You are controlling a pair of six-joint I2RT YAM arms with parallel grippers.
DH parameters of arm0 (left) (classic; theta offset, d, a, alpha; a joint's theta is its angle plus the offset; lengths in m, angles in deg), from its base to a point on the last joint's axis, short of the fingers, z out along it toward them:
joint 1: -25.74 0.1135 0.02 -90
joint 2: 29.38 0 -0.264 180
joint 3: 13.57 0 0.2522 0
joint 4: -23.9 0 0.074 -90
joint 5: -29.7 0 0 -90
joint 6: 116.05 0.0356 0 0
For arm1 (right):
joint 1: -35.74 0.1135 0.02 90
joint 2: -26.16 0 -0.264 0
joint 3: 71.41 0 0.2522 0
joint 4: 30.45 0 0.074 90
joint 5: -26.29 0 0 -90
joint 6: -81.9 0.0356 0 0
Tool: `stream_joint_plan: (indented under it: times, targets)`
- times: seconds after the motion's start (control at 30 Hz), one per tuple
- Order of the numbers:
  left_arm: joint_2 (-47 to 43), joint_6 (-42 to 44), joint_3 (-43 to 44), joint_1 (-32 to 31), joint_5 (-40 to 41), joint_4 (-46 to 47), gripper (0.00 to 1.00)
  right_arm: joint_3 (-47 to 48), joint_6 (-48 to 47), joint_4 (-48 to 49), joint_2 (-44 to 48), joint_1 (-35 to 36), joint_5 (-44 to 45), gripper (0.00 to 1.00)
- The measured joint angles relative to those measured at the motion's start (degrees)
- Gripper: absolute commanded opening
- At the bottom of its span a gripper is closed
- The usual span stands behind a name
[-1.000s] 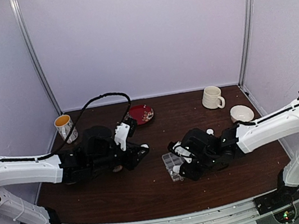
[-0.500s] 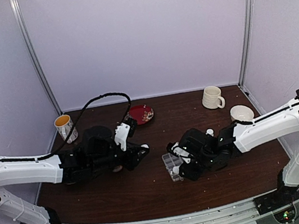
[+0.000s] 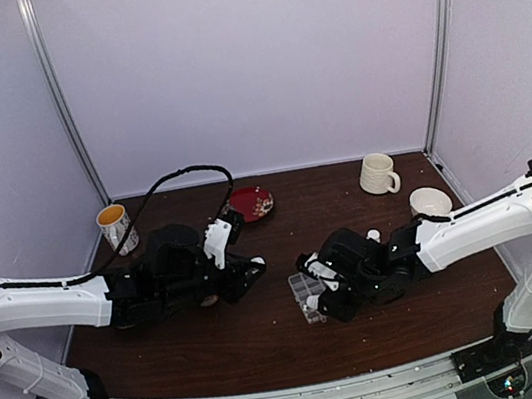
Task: Sort the pills into containers
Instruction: Pour the pill into the compartment of the pill container.
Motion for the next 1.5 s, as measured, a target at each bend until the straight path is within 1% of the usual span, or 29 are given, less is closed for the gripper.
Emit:
stream_joint_plan:
  times: [0.13, 0.27, 0.37, 0.47, 0.6, 0.7, 0.8, 0.93, 1.03, 1.3, 1.5]
  targets:
    - [0.0, 0.0, 0.0, 0.0, 0.0, 0.0, 0.0, 0.3, -0.2, -1.6, 0.1, 0.0, 0.5, 0.0]
    - [0.0, 0.0, 0.0, 0.0, 0.0, 0.0, 0.0, 0.7, -0.2, -1.1, -0.2, 0.0, 0.5, 0.0]
    - [0.0, 0.0, 0.0, 0.0, 0.0, 0.0, 0.0, 1.9, -0.5, -2.9, -0.7, 0.1, 0.6, 0.0]
    - [0.0, 0.0, 0.0, 0.0, 0.0, 0.0, 0.0, 0.7, -0.3, -1.0, -0.1, 0.2, 0.6, 0.0]
    - [0.0, 0.0, 0.0, 0.0, 0.0, 0.0, 0.0, 1.8, -0.5, -3.4, -0.4, 0.3, 1.3, 0.0]
    - [0.0, 0.0, 0.0, 0.0, 0.0, 0.0, 0.0, 1.5, -0.5, -2.3, -0.2, 0.3, 1.3, 0.0]
    - [0.0, 0.0, 0.0, 0.0, 0.0, 0.0, 0.0, 2.6, -0.5, -3.9, -1.1, 0.3, 1.3, 0.0]
    - [0.0, 0.0, 0.0, 0.0, 0.0, 0.0, 0.0, 2.1, -0.5, -2.8, -1.1, 0.3, 1.3, 0.0]
    - [0.0, 0.0, 0.0, 0.0, 0.0, 0.0, 0.0, 3.0, -0.5, -4.2, -1.5, 0.3, 1.4, 0.0]
    - [0.0, 0.0, 0.0, 0.0, 0.0, 0.0, 0.0, 1.7, -0.5, -2.3, -0.4, 0.4, 1.3, 0.0]
    - [0.0, 0.0, 0.0, 0.0, 0.0, -0.1, 0.0, -2.4, -0.5, 2.3, 1.3, 0.3, 0.8, 0.0]
